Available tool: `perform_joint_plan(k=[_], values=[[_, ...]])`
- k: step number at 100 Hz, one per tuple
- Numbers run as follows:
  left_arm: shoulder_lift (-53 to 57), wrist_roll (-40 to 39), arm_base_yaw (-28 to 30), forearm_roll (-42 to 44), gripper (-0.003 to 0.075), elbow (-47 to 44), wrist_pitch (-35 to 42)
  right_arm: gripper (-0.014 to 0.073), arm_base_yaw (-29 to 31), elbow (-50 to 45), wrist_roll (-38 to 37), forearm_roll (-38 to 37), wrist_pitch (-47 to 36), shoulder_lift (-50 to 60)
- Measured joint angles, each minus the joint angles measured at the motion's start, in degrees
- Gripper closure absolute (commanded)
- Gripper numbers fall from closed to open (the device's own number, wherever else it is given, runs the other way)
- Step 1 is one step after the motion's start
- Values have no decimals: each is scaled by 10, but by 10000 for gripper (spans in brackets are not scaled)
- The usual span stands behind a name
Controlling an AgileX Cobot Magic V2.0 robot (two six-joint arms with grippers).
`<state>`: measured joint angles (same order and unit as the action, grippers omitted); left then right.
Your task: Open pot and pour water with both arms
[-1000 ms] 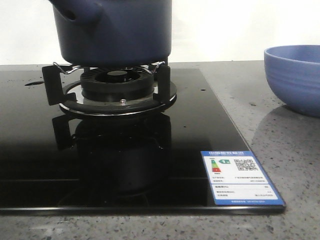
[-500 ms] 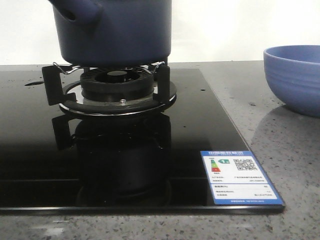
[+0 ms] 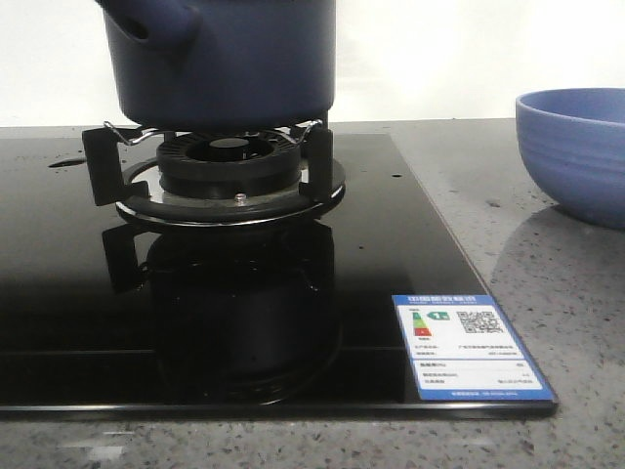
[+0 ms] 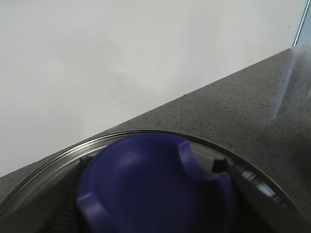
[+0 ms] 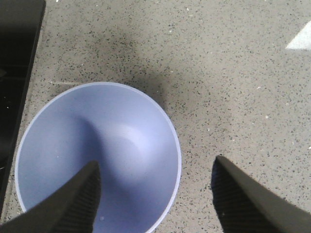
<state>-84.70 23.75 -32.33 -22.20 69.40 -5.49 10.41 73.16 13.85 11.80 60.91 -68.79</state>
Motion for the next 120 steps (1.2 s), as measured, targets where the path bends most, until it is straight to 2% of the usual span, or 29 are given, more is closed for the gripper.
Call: perform_joint_plan(k=[37,54,79,120], values=[[-3,0,0,0,382,-4,-1,153,0,0,0,3,0,0],[-6,0,0,0,266,-4,2,153,0,0,0,3,0,0],[-6,0,20,0,183,-4,-14,153,0,0,1,5,0,0],[74,1,31,0,185,-5,-41,153,0,0,1,8,0,0]])
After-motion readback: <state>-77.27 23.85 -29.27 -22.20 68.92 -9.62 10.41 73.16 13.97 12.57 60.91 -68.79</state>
